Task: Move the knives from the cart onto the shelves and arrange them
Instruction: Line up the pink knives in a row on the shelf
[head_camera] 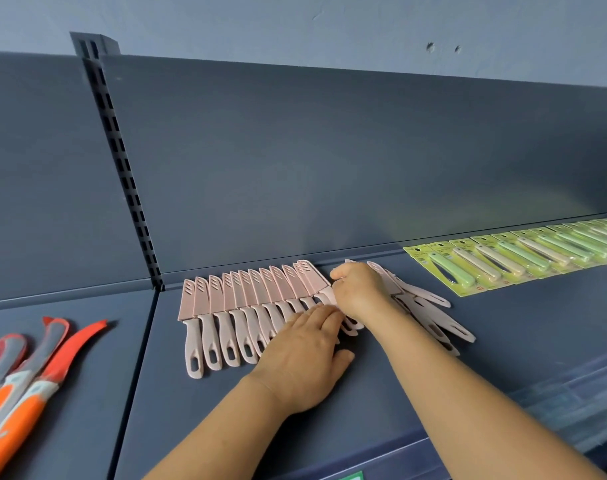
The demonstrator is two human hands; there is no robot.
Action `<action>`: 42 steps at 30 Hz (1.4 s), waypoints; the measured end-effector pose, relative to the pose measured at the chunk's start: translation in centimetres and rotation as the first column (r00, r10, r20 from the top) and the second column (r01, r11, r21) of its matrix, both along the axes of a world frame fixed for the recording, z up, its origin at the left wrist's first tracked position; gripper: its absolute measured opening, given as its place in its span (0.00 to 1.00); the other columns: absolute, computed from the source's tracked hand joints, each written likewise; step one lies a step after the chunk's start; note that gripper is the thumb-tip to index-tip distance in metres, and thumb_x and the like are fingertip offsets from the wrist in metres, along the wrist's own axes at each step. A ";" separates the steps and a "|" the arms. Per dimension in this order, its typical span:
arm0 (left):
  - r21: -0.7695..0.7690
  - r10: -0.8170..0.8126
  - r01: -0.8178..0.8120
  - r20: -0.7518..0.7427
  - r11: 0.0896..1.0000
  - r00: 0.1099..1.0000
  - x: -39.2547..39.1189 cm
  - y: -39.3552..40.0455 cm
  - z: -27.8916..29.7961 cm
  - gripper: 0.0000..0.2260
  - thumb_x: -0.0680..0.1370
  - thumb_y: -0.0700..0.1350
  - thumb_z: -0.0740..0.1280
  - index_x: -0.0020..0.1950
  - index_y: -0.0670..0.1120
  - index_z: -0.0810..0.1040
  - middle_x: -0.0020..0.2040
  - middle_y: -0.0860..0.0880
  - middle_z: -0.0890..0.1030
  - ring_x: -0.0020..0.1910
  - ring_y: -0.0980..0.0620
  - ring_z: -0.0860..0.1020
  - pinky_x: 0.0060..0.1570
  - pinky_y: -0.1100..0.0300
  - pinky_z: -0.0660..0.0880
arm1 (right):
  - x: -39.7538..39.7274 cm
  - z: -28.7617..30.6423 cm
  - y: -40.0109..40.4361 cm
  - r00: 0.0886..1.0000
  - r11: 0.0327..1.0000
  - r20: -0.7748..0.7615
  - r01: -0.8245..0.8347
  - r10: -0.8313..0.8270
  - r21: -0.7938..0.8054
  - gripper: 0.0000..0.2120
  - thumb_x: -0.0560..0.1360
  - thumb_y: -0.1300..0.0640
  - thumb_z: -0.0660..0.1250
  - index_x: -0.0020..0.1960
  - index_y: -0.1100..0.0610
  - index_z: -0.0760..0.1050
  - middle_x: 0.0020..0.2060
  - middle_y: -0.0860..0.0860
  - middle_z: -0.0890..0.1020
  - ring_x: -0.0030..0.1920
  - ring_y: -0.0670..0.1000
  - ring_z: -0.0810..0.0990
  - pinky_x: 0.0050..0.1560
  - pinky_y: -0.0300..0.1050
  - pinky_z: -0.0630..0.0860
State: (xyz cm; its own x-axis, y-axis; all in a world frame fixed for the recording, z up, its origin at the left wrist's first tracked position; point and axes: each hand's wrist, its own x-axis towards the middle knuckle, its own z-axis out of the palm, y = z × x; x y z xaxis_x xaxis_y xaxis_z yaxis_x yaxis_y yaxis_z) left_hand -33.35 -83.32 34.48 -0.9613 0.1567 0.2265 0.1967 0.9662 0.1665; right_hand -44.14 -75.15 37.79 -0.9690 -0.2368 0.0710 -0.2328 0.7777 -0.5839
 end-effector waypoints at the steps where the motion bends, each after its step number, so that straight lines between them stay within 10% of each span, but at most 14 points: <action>1: 0.002 0.002 -0.002 -0.002 1.000 1.000 0.1 0.0 0.1 0.25 0.81 0.54 0.55 0.77 0.49 0.55 0.76 0.52 0.57 0.75 0.53 0.55 0.72 0.62 0.47 | -0.1 -0.1 0.2 0.999 1.000 -0.031 0.013 -0.012 0.010 0.12 0.71 0.69 0.58 0.49 0.64 0.78 0.58 0.59 0.80 0.60 0.60 0.77 0.52 0.46 0.76; 4: -0.008 -0.002 0.002 -0.005 1.000 1.000 0.0 -0.1 0.4 0.26 0.81 0.54 0.54 0.77 0.48 0.52 0.76 0.51 0.56 0.75 0.52 0.54 0.73 0.61 0.46 | 0.4 0.1 1.4 0.998 0.997 -0.057 0.007 -0.002 0.082 0.17 0.75 0.66 0.57 0.58 0.57 0.78 0.61 0.54 0.79 0.61 0.59 0.76 0.57 0.45 0.73; 9: -0.054 -0.035 0.036 0.020 0.998 0.999 -1.0 0.1 0.6 0.24 0.81 0.54 0.53 0.77 0.51 0.54 0.77 0.51 0.54 0.76 0.52 0.52 0.74 0.58 0.47 | 2.3 -0.5 4.6 0.994 0.935 -0.070 -0.051 0.081 0.351 0.09 0.73 0.66 0.60 0.38 0.55 0.72 0.36 0.52 0.74 0.42 0.59 0.72 0.31 0.42 0.67; 13: -0.110 -0.035 0.043 0.078 0.993 0.996 -2.6 0.3 0.8 0.24 0.81 0.55 0.53 0.76 0.53 0.55 0.77 0.50 0.55 0.76 0.51 0.53 0.74 0.55 0.49 | 3.2 -1.5 5.9 0.986 0.915 -0.108 -0.074 0.126 0.398 0.12 0.75 0.63 0.61 0.56 0.54 0.77 0.54 0.53 0.77 0.55 0.55 0.75 0.45 0.43 0.71; 24: -0.112 0.015 -0.011 0.035 0.994 0.999 -2.6 0.8 0.4 0.22 0.82 0.55 0.52 0.75 0.48 0.61 0.74 0.51 0.63 0.71 0.50 0.64 0.69 0.60 0.56 | 3.3 -0.9 6.0 0.988 0.828 -0.136 0.021 0.067 0.560 0.13 0.77 0.62 0.63 0.61 0.58 0.74 0.57 0.56 0.74 0.58 0.57 0.75 0.44 0.45 0.71; 30: -0.100 0.015 -0.011 0.035 0.995 0.999 -2.4 0.9 0.4 0.21 0.82 0.54 0.52 0.74 0.48 0.63 0.74 0.51 0.63 0.70 0.50 0.64 0.68 0.61 0.55 | 2.3 -0.4 4.6 0.980 0.865 -0.182 0.027 0.075 0.501 0.12 0.76 0.65 0.60 0.58 0.58 0.73 0.55 0.56 0.78 0.56 0.58 0.78 0.47 0.46 0.73; 35: -0.077 0.011 -0.008 0.035 0.997 0.999 -2.4 0.7 0.3 0.21 0.82 0.54 0.52 0.72 0.48 0.64 0.72 0.51 0.65 0.69 0.51 0.65 0.68 0.61 0.56 | 0.6 -0.4 3.2 0.999 0.988 -0.041 0.020 -0.014 0.153 0.10 0.73 0.67 0.58 0.43 0.56 0.74 0.40 0.54 0.78 0.42 0.58 0.71 0.32 0.42 0.65; 39: -0.067 -0.005 0.008 0.042 0.998 0.999 -2.5 0.7 0.2 0.25 0.79 0.58 0.46 0.72 0.48 0.64 0.71 0.51 0.67 0.69 0.51 0.66 0.69 0.60 0.57 | -0.1 -0.2 2.1 0.999 1.000 0.048 -0.017 0.016 0.021 0.17 0.73 0.68 0.59 0.57 0.55 0.79 0.55 0.54 0.81 0.56 0.58 0.77 0.55 0.44 0.75; 42: -0.076 -0.008 0.012 0.053 0.997 0.999 -2.5 0.7 0.3 0.33 0.73 0.60 0.39 0.72 0.48 0.64 0.71 0.51 0.66 0.69 0.51 0.66 0.69 0.59 0.55 | -0.4 -0.2 1.7 0.999 0.995 0.036 -0.021 0.017 0.095 0.17 0.73 0.69 0.58 0.56 0.59 0.79 0.55 0.57 0.81 0.55 0.58 0.77 0.55 0.46 0.76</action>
State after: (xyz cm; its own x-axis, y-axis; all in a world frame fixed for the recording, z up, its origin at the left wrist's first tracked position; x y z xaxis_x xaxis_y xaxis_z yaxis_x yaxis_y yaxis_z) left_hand -35.81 -82.65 34.74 -0.9699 0.1809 0.1631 0.1990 0.9746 0.1028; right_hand -44.57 -73.44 37.63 -0.9657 -0.2592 0.0130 -0.2286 0.8258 -0.5155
